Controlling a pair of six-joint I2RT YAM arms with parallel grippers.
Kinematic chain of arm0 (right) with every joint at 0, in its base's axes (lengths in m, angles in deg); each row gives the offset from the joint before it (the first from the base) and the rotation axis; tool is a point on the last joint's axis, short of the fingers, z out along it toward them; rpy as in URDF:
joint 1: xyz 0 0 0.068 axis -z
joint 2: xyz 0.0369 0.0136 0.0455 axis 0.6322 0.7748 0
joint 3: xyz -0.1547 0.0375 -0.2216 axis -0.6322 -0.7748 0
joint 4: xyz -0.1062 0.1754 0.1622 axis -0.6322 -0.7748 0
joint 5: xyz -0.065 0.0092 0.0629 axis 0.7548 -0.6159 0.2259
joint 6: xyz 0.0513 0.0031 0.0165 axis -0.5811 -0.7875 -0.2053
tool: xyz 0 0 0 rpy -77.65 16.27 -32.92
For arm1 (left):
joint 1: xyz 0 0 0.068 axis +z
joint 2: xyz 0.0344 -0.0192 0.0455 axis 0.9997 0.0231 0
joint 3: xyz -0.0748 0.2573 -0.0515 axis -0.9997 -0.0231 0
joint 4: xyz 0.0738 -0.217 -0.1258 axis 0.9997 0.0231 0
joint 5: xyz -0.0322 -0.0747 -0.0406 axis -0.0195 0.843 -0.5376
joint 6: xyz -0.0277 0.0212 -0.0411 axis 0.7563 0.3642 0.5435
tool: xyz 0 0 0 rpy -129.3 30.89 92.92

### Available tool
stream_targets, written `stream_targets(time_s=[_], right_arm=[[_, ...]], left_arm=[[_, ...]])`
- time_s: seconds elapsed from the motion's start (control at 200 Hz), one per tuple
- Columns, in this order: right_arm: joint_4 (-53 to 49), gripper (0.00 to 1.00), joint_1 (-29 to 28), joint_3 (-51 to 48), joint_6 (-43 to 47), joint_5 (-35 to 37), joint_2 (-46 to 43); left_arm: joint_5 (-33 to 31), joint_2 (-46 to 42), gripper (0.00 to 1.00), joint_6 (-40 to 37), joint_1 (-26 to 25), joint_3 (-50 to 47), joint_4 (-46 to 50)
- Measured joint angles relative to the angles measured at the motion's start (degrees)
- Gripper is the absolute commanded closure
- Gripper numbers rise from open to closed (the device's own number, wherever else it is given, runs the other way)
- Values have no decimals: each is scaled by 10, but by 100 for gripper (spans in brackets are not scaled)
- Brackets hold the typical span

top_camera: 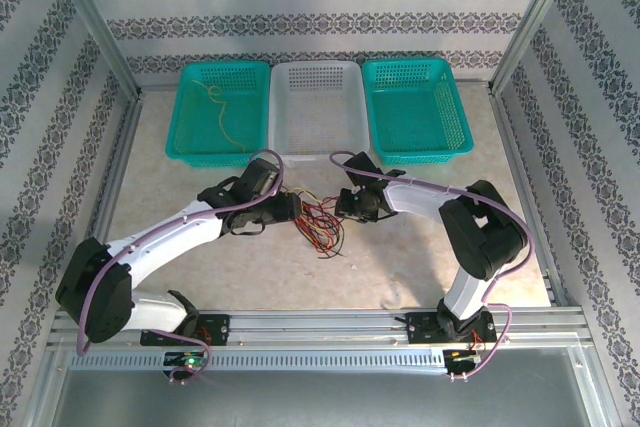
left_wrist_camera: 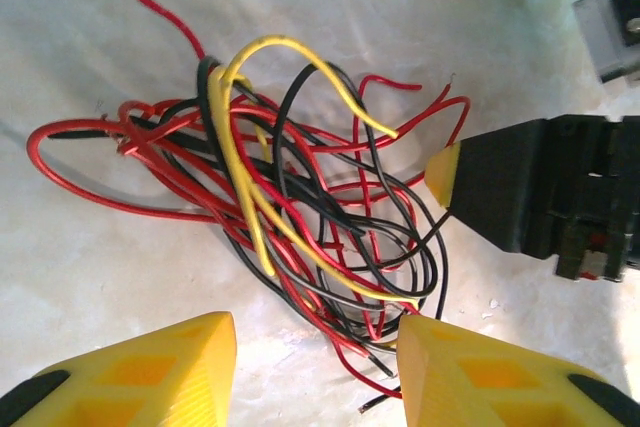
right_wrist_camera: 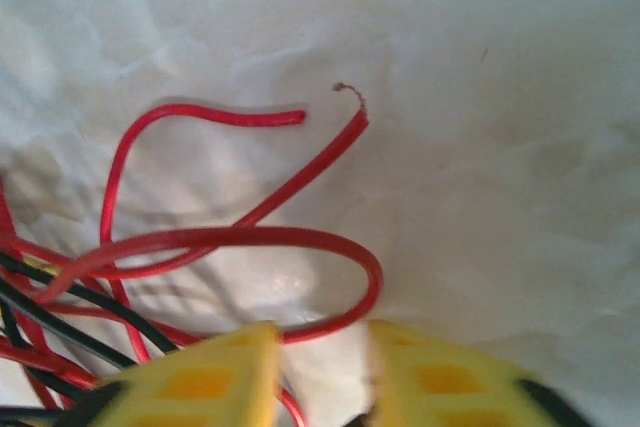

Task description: Untangle the cables

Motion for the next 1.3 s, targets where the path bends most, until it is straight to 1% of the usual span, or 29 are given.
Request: stream_targets(time_s=[0.08,0.19,0.315,0.39,0.475,0.57,0.64,0.829,1.004,1.154,1.219,1.299], right_arm=[[9,100,0,-5,-13,-8,-1],[-1,100,-2,-9,-14,-7,-30],[-62,100,-26,11,6,28,-129],[-104,100,-48,55,23,54,-197],[-140,100,-61,112,42,74,-258],[-170,100,-63,169,62,93,-308],[-189,100,-63,205,75,100,-333],[-208,100,-63,286,96,101,-366],[-227,100,-47,371,107,101,-367],[-223,100,-19,436,111,98,-370],[-220,100,0,458,110,93,-369],[-221,100,13,494,111,90,-357]], left_arm=[[-2,-3,50,-9,0,13,2],[-2,-18,45,-19,0,15,2],[12,-17,45,-20,0,15,-16],[27,-4,45,-20,-1,15,-32],[34,12,44,-20,-4,16,-46],[36,21,42,-20,-8,19,-62],[36,21,42,-20,-8,22,-77],[53,24,43,-23,-8,58,-92],[61,23,41,-24,-8,63,-103],[64,26,46,-24,-8,63,-105],[72,36,49,-20,-8,57,-117],[83,55,51,-7,-8,40,-135]])
